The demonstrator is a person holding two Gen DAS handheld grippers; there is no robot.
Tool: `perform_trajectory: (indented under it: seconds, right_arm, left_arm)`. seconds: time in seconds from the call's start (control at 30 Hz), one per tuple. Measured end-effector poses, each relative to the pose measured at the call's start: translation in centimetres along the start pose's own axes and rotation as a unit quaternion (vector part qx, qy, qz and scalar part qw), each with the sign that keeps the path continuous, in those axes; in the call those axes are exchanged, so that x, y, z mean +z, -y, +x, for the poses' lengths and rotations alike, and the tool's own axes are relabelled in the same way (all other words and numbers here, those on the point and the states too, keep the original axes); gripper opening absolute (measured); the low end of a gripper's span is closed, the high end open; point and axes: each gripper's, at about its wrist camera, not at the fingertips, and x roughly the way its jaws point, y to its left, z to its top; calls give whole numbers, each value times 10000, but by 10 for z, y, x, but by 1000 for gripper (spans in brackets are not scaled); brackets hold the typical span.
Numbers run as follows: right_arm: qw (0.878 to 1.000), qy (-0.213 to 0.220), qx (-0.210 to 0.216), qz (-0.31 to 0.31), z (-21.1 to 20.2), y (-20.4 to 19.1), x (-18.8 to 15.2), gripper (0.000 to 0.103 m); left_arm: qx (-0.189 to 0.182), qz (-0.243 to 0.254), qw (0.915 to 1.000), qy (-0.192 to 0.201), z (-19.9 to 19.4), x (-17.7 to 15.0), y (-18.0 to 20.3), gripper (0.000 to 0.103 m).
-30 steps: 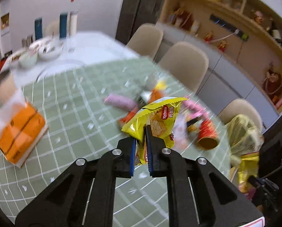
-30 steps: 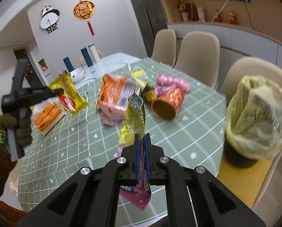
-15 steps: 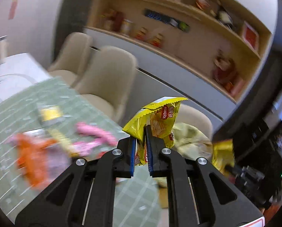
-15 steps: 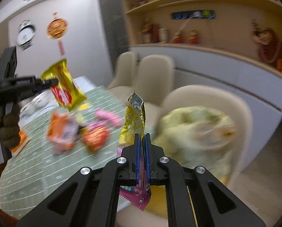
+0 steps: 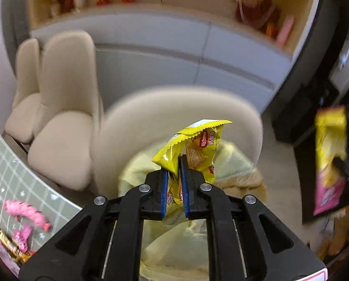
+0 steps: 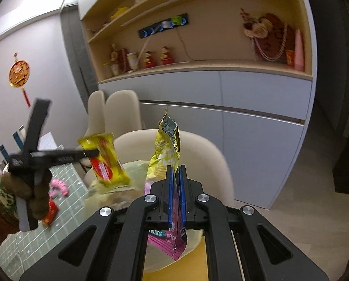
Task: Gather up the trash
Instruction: 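Carry both wrappers to the yellow-lined bin and open both tools to drop them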
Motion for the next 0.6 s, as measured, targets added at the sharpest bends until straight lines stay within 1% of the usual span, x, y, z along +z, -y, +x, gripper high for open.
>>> perform_trajectory:
  seconds: [0.07, 0.1, 0.13, 0.2, 0.23, 0.27, 0.3, 0.33, 0.4, 0.43, 0.47, 0.53, 0.6]
  right_arm:
    - [9999, -33, 26, 153, 10, 13, 1, 7]
    - [9998, -57, 37, 209, 16, 19, 1, 7]
    - [9996, -82, 53, 247, 19, 22, 0, 7]
    - [9993, -181, 115, 307, 33, 29, 0, 7]
    - [9992, -224, 141, 315, 38, 31, 0, 7]
    - [9990, -266, 176, 315, 43, 33, -1, 7]
    - [9988, -304, 219, 310, 49, 33, 0, 7]
    - [9986, -342, 274, 296, 55, 32, 0, 7]
    - [9980, -411, 388, 276, 65, 27, 1, 7]
    - [9974, -461, 482, 264, 70, 23, 2, 7]
    - [9968, -504, 580, 235, 73, 17, 2, 7]
    - [9946, -620, 826, 115, 81, 4, 3, 7]
    - [9915, -754, 1058, -53, 91, -14, 4, 7]
  left_arm:
    - [-18, 143, 9979, -636, 30, -9, 10, 10]
    - [-86, 159, 9963, -835, 38, -14, 11, 9]
    - [-226, 124, 9933, -1129, 47, -22, 14, 8]
    - [-479, -60, 9868, -1546, 60, -33, 13, 8]
    - [-645, -218, 9822, -1751, 65, -38, 12, 7]
    - [-738, -305, 9798, -1834, 68, -40, 12, 8]
    - [-823, -366, 9782, -1871, 71, -42, 11, 7]
    - [-831, -373, 9785, -1849, 71, -42, 11, 8]
    - [-776, -403, 9814, -1709, 69, -41, 6, 11]
    - [-783, -483, 9826, -1611, 64, -40, 2, 18]
    - [-842, -582, 9829, -1532, 59, -39, -4, 29]
    - [-869, -822, 9844, -1288, 45, -36, -16, 36]
    - [-689, -1048, 9877, -935, 23, -34, -32, 37]
